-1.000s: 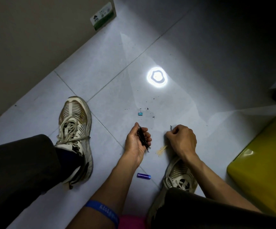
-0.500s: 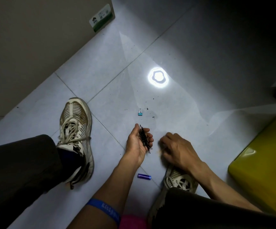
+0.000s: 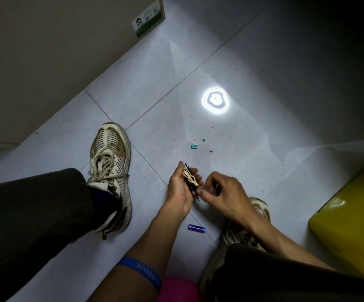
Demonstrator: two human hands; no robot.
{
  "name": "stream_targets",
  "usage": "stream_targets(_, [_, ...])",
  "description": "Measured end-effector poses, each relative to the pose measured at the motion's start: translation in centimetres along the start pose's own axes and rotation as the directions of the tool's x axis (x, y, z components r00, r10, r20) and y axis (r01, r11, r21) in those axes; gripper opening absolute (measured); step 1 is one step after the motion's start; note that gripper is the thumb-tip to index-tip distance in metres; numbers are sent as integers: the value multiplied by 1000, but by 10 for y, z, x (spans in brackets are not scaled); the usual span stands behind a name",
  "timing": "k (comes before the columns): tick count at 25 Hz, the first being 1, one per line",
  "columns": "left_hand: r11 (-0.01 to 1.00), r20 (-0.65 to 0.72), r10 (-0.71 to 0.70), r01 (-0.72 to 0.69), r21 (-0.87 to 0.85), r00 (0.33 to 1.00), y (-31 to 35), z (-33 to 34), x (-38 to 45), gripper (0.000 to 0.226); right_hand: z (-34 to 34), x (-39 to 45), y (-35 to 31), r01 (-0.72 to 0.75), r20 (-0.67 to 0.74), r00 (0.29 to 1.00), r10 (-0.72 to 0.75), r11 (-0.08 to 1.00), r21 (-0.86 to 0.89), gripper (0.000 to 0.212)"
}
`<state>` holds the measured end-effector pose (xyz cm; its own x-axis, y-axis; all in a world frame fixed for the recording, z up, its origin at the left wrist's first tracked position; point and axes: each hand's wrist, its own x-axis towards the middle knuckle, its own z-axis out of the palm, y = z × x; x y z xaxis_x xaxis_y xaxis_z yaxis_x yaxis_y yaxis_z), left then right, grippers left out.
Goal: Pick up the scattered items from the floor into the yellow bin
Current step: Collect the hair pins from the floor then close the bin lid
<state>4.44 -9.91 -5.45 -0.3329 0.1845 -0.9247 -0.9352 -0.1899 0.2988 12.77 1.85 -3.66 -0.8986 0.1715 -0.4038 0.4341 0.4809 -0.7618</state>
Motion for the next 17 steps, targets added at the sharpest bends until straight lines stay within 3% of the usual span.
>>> stream_targets(2, [1000,-8,0,0,13,1000,4,-3,1,49,10,-14,10,232,255,953,-165,937,-260,29])
stream_targets(4, [1000,-23,6,-6,14,1000,8,-7,3,48,27,-22,18,445,530,825,-199,806,-390,33])
stream_targets(7, [1000,-28,20,-20,10,999,13,-11,5,47,48,-17,22,579,675,717,-174,687,-438,26])
stream_targets(9, [1000,-27,27,-27,-2,999,19,-13,8,47,47,-9,21,505,594,785,-176,737,-449,25])
stream_targets(11, [999,-32,44,-45,-28,999,27,-12,11,47,33,5,20,272,294,945,-141,837,-475,28])
stream_targets(12, [997,-41,61,-62,-43,997,32,-11,14,46,24,18,18,147,112,988,-108,877,-458,28])
stream_targets(14, [994,-53,87,-90,-68,995,42,-10,18,45,5,52,8,38,-118,988,-95,909,-414,24])
stream_targets(17, [990,-47,112,-115,-76,993,56,-8,25,44,-2,97,-9,11,-147,985,-85,896,-443,19])
